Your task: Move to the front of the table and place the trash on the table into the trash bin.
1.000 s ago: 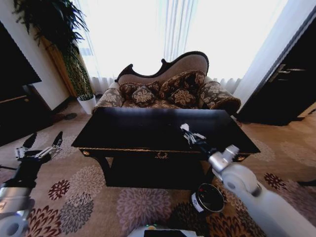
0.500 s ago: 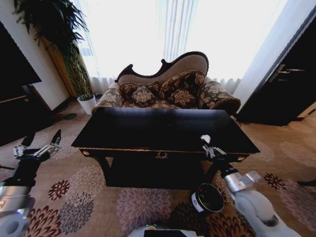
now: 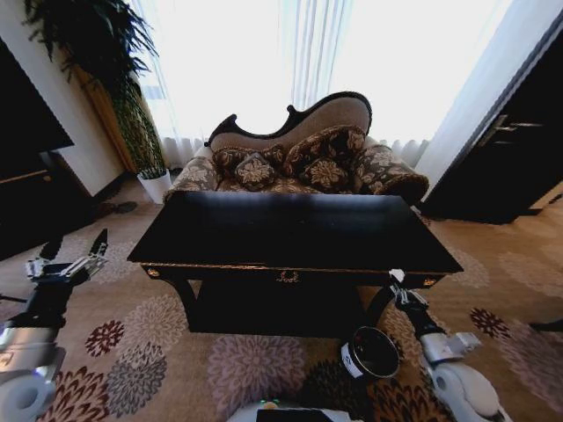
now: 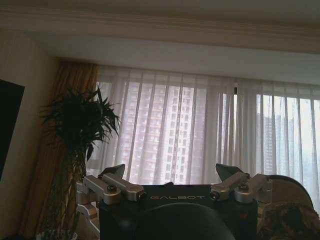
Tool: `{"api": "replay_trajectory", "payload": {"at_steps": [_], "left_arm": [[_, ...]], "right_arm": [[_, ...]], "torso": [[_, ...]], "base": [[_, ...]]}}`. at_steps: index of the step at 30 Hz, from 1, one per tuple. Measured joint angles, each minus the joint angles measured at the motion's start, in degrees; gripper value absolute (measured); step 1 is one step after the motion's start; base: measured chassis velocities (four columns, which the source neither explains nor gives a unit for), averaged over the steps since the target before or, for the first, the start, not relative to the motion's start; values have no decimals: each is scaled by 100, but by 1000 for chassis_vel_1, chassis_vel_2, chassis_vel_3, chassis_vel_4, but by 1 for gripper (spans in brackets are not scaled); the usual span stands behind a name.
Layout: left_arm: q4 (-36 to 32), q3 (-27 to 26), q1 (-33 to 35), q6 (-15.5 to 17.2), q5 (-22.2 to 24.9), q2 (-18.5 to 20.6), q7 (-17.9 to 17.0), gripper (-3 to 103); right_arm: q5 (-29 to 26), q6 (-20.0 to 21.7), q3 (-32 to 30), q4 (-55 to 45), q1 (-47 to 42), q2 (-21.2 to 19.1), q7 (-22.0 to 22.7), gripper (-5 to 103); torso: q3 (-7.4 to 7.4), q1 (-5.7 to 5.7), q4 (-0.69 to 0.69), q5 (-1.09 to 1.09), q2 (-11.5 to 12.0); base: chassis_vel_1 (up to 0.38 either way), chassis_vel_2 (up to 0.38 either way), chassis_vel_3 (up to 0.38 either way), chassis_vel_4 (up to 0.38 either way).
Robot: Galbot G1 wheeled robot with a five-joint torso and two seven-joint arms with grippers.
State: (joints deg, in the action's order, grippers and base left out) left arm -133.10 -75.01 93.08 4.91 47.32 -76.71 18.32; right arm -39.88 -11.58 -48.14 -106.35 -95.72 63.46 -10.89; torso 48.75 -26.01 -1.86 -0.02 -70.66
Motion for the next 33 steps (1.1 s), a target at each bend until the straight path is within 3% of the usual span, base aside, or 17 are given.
{"api": "replay_trajectory", "payload": {"at_steps": [6,9,15,19,21,33], "left_arm": [[-56,-11,33,-1,-23,-67,1,100],[-66,-48,58,-8,-26,-66,1,100],[-80,-145,125,-26,17,-29,2,100],[-96,-169,156,-38,30,-29,3,100],[-97,-209,183,-53,52,-28,5,100],[-85,-234,226,-68,34,-20,7,100]], "right_arm": [[398,-190,244,457,109,70,-35,0],[722,-273,611,1236,329,83,-16,0],[637,3,1212,2259,818,65,244,0],[995,-53,1323,2727,1081,14,325,0],[1443,-224,1375,3286,1312,-87,329,0],[2163,-122,1890,5384,2048,-199,470,0]], "torso": [[0,0,0,-1,0],[0,0,0,2,0],[0,0,0,1,1],[0,0,1,1,0],[0,0,1,1,0],[0,0,-1,2,0]], "base": [[0,0,0,0],[0,0,0,0],[0,0,0,0],[0,0,0,0],[0,0,0,0],[0,0,0,0]]}}
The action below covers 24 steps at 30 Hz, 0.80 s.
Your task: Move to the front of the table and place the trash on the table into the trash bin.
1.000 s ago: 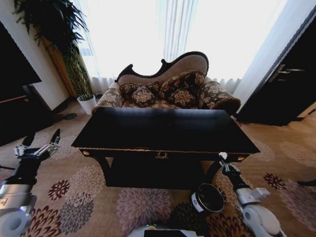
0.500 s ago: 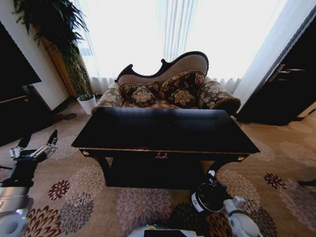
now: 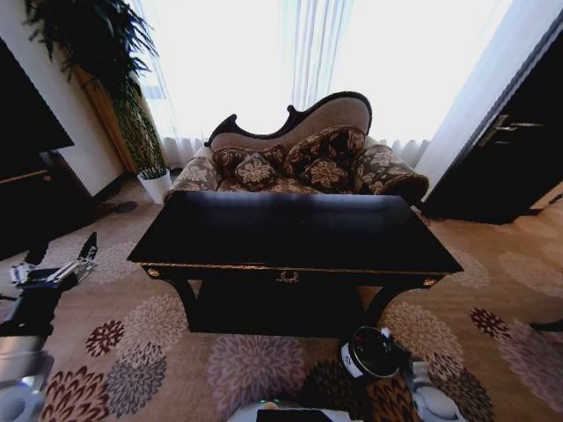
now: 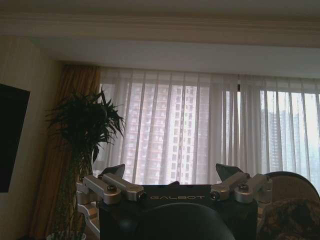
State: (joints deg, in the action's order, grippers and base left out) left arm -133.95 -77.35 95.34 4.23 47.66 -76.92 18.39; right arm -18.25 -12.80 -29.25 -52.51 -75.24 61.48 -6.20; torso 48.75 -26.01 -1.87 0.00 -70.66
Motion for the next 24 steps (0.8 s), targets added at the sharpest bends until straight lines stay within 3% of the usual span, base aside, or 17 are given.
{"api": "replay_trajectory", "payload": {"at_steps": [8,20,22,24], "left_arm": [[-36,-66,106,0,-6,63,0,100],[-31,-170,152,0,52,120,0,100],[-23,-149,138,3,41,109,0,100],[-18,-145,134,3,37,106,0,100]], "right_arm": [[-56,164,314,369,406,251,120,0],[-21,269,423,484,564,256,116,0],[-31,311,424,416,555,235,95,10],[-33,316,425,404,552,234,89,10]], "torso": [[0,0,2,0,0],[0,0,1,-1,0],[0,0,1,-1,0],[0,0,1,-1,0]], "base": [[0,0,0,0],[0,0,0,0],[0,0,0,0],[0,0,0,0]]}}
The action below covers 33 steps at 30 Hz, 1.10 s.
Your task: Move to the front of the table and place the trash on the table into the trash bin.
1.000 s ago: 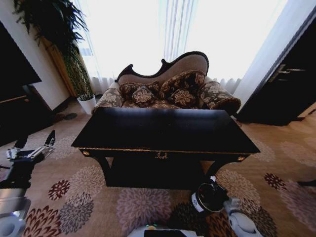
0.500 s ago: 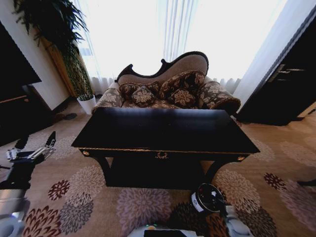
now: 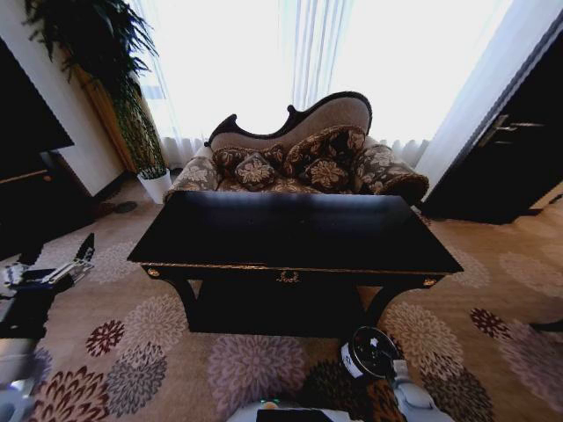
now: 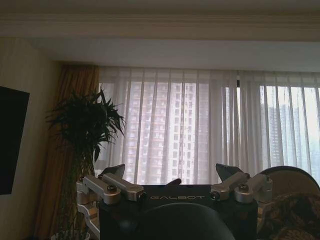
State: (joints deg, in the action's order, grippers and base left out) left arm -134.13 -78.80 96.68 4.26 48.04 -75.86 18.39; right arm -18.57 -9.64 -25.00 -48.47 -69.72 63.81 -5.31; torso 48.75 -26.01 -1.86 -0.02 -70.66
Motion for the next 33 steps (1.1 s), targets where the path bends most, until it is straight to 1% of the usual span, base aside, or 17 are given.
{"api": "replay_trajectory", "payload": {"at_steps": [3,5,9,10,12,13,15,16,19,21,23,24,27,29,30,31,33], "left_arm": [[25,52,-17,2,-57,-37,0,100],[27,63,-18,2,-67,-45,0,100],[45,110,-32,0,-112,-74,3,100],[45,110,-32,0,-112,-74,3,100],[57,113,-38,-1,-114,-71,4,100],[61,114,-40,-1,-116,-69,4,100],[68,122,-42,-1,-119,-67,4,100],[68,122,-42,-1,-119,-67,4,100],[87,128,-56,-2,-124,-67,5,100],[94,129,-60,-2,-125,-66,6,100],[106,135,-71,-3,-128,-72,6,100],[113,141,-73,-5,-131,-79,6,100],[125,173,-82,-10,-152,-107,6,100],[126,222,-94,-18,-179,-148,6,100],[125,236,-99,-20,-184,-161,6,100],[125,236,-99,-20,-184,-161,6,100],[119,265,-112,-22,-193,-182,6,100]], "right_arm": [[-5,5,0,-48,-10,-5,-27,27],[-4,5,1,-55,-13,-3,-32,27],[3,5,2,-89,-18,26,-51,48],[3,5,2,-89,-18,26,-51,48],[7,3,2,-99,-19,40,-57,59],[9,1,2,-106,-21,47,-62,59],[11,-4,1,-130,-33,71,-70,70],[11,-4,1,-130,-33,71,-70,70],[11,-14,-20,-319,-163,159,-130,86],[14,-22,-32,-408,-226,188,-154,86],[38,-67,-62,-670,-430,259,-240,96],[69,-93,-86,-811,-534,297,-280,99],[193,-239,-185,-1265,-821,417,-404,99],[233,-457,-376,-1886,-1142,511,-566,100],[146,-475,-467,-2194,-1290,546,-611,100],[146,-475,-467,-2194,-1290,546,-611,100],[-214,-423,-691,-2904,-1648,609,-659,100]], "torso": [[0,0,0,0,0],[0,0,0,0,0],[0,0,0,0,0],[0,0,0,0,0],[0,0,0,0,0],[0,0,0,0,0],[0,0,0,0,0],[0,0,0,0,0],[0,0,0,0,0],[0,0,0,0,0],[0,0,0,0,0],[0,0,0,0,0],[0,0,-2,1,0],[0,1,0,-1,0],[0,1,0,-2,0],[0,1,0,-2,0],[0,0,0,0,0]], "base": [[0,0,0,0],[0,0,0,0],[0,0,0,0],[0,0,0,0],[0,0,0,0],[0,0,0,0],[0,0,0,0],[0,0,0,0],[0,0,0,0],[0,0,0,0],[0,0,0,0],[0,0,0,0],[0,0,0,0],[0,0,0,0],[0,0,0,0],[0,0,0,0],[0,0,0,0]]}}
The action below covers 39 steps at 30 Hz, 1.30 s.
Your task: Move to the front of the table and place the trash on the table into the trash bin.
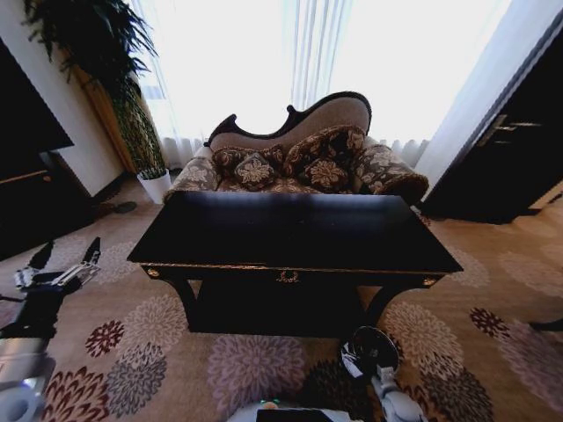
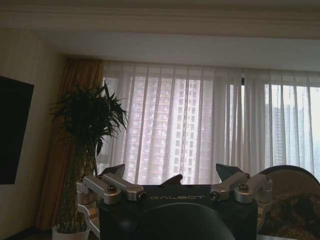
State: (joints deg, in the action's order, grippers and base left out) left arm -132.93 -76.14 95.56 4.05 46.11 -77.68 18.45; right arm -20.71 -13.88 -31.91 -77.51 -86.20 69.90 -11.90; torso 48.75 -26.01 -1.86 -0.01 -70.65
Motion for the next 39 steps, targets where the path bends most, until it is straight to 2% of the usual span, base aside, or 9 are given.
{"api": "replay_trajectory", "payload": {"at_steps": [4,8,14,18,22,25,29,32,39], "left_arm": [[0,23,-18,-1,-4,-9,0,100],[11,95,-49,-16,-37,-32,-1,100],[16,112,-87,-24,-19,-3,-2,100],[36,104,-87,-25,2,39,-3,100],[118,76,-67,-25,-23,76,-32,100],[229,26,-20,42,-56,139,-229,100],[364,-85,20,158,-46,244,-415,100],[526,-293,26,400,204,430,-636,100],[410,-503,4,524,557,540,-670,100]], "right_arm": [[-351,81,-216,-542,-313,47,-28,100],[-1097,352,-840,-2024,-969,199,-20,100],[-1367,570,-1488,-3029,-1140,185,138,100],[-1712,636,-1898,-3753,-1175,109,422,100],[-1829,610,-2048,-4046,-1090,17,612,100],[-1886,551,-2145,-4188,-978,-112,609,100],[-2004,512,-2226,-4269,-845,-254,458,100],[-2108,418,-2368,-4334,-725,-384,155,100],[-2195,348,-2390,-4353,-688,-409,-21,100]], "torso": [[0,0,-1,-2,0],[0,0,-2,0,-1],[0,0,-1,-1,0],[0,0,-1,0,-1],[0,0,-1,0,-1],[0,0,0,0,0],[0,0,0,1,0],[0,0,0,-1,0],[0,0,-1,0,0]], "base": [[0,0,0,0],[0,0,0,0],[0,0,0,0],[0,0,0,0],[0,0,0,0],[0,0,0,0],[0,0,0,0],[0,0,0,0],[0,0,0,0]]}}
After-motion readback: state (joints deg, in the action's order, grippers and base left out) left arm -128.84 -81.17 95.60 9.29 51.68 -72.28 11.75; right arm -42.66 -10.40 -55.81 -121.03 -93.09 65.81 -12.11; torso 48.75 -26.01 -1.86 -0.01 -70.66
